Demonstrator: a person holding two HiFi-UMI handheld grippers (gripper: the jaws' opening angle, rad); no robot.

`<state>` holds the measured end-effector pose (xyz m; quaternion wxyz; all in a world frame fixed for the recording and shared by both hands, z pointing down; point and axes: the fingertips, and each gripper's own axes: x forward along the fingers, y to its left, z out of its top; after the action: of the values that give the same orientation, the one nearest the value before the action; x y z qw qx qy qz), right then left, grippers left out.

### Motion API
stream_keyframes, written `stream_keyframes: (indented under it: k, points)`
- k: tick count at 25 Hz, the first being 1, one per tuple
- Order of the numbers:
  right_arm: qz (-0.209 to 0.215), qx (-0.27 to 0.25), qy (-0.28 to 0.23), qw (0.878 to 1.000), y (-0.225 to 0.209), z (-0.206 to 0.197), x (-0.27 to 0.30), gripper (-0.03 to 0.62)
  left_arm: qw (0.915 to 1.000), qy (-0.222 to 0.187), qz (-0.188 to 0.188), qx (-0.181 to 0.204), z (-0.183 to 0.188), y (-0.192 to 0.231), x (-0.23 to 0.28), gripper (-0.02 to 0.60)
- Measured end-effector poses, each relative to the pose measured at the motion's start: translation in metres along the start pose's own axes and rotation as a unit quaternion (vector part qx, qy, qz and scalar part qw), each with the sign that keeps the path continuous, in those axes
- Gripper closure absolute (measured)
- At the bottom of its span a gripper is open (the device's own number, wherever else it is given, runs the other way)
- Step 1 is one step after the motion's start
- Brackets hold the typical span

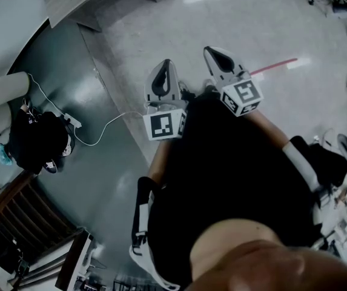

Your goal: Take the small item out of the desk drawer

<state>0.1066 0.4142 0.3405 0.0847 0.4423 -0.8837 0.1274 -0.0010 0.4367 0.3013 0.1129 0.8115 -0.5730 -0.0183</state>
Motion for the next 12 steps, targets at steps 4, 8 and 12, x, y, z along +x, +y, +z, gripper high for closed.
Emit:
stream_keyframes:
  k: [4, 8, 12]
  points:
    - [-0.012, 0.001, -0.008, 1.0, 0.007, 0.001, 0.014, 0.598, 0.9999, 0.0, -0.016, -0.002, 0.004, 0.014, 0.002, 0.583]
    - [-0.021, 0.003, -0.008, 1.0, 0.009, 0.001, 0.028, 0.597, 0.9997, -0.002, -0.026, -0.002, 0.008, 0.025, 0.009, 0.583]
    - [-0.023, 0.004, -0.005, 1.0, 0.004, 0.001, 0.041, 0.597, 0.9995, 0.007, -0.029, -0.007, 0.006, 0.033, 0.022, 0.583]
